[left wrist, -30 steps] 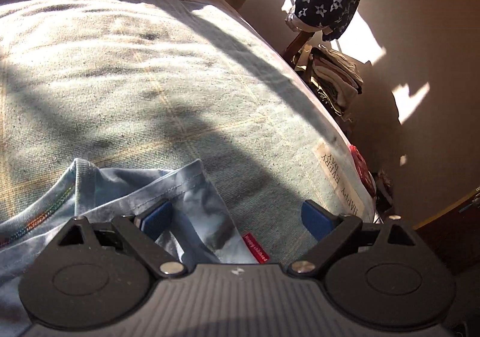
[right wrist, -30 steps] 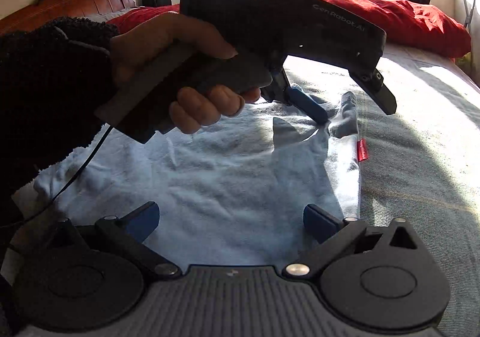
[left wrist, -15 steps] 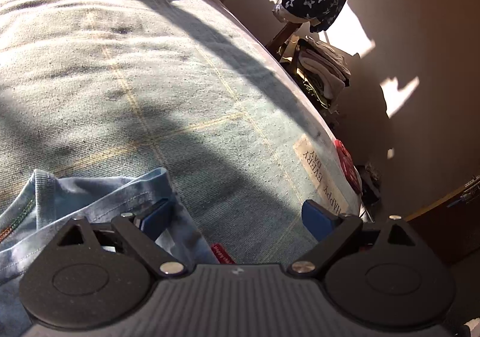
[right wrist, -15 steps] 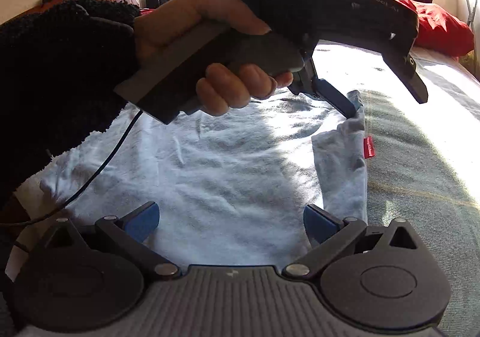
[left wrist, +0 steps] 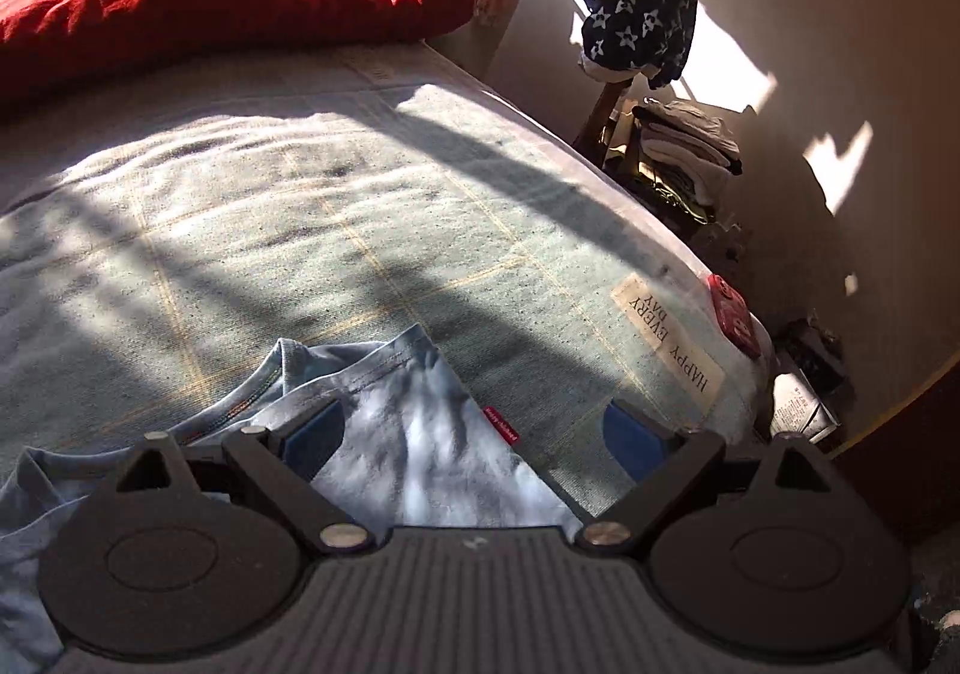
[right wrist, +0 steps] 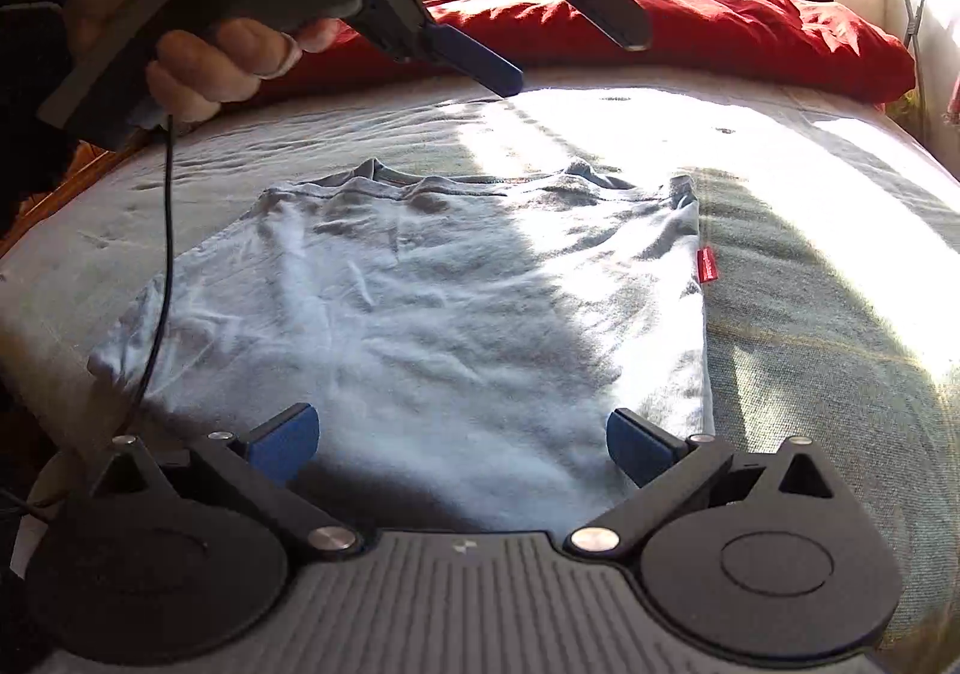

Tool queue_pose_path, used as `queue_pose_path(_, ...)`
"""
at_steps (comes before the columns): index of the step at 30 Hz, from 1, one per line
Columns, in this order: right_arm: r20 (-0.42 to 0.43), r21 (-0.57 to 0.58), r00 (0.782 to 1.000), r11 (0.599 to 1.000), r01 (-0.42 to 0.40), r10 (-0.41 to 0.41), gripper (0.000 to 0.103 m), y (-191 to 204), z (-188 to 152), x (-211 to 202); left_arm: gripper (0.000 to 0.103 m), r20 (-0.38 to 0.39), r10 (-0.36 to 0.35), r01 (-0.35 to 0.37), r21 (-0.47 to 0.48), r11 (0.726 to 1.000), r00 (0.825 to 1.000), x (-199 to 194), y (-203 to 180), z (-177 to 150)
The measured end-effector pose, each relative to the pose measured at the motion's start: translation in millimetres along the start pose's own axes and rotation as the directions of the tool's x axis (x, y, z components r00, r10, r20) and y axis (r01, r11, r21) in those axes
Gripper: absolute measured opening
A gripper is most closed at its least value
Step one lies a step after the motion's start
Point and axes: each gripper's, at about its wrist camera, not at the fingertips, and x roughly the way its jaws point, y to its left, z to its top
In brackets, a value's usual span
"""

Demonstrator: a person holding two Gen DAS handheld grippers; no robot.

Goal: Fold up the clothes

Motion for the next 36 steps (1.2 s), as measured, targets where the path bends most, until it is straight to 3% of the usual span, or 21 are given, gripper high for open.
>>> queue_pose_path(3,0.005,0.07,1.0,0.998,-0.009,0.008,0.103,-7.8,-11.1,7.6,0.094,0.023,0.079,-0.079,0.004,0.997,0.997,-49.5,2.4,-16.4)
queue_pose_path(7,0.009,0.085,1.0,0.996,0.009,-0.009,0.103,-6.4,-12.1,9.7,0.095,0.046,0.161,-0.16,-0.023,0.987,0.986,-84.8,10.7,-51.8)
queue_pose_path(10,0.004,0.063,0.999,0.997,0.036,-0.036,0.103,-2.2,-13.4,14.4,0.095,0.033,0.173,-0.171,-0.073,0.983,0.984,-85.0,22.2,-94.7)
queue_pose_path(15,0.021,0.048,0.997,0.997,0.067,-0.068,0.103,3.1,-16.0,13.2,0.095,0.031,0.308,-0.308,-0.007,0.951,0.951,-65.2,17.3,-161.6)
queue_pose_path(18,0.029,0.043,0.996,0.995,0.087,-0.088,0.103,6.8,-17.4,11.4,0.095,0.022,0.323,-0.323,-0.029,0.946,0.946,-56.8,19.2,-190.8)
queue_pose_path(21,0.024,0.023,0.993,0.994,0.111,-0.112,0.103,12.5,-18.0,10.1,0.095,-0.009,0.406,-0.406,-0.068,0.911,0.914,-50.3,27.0,-213.7)
queue_pose_path(23,0.032,0.014,0.993,0.993,0.117,-0.118,0.103,17.0,-14.1,8.2,0.096,0.031,0.414,-0.411,-0.076,0.908,0.91,-55.3,26.1,-226.6)
queue_pose_path(29,0.056,-0.013,0.989,0.991,0.135,-0.135,0.103,30.4,-2.6,2.5,0.096,0.048,0.461,-0.453,-0.124,0.883,0.886,-72.2,14.6,-237.5)
queue_pose_path(31,0.065,-0.022,0.988,0.99,0.142,-0.14,0.103,34.8,1.3,0.6,0.096,0.079,0.458,-0.443,-0.152,0.883,0.885,-78.5,14.0,-229.1)
queue_pose_path(36,0.085,-0.044,0.984,0.987,0.158,-0.153,0.103,46.0,10.9,-4.1,0.096,0.112,0.5,-0.478,-0.173,0.861,0.859,-72.6,19.6,-204.9)
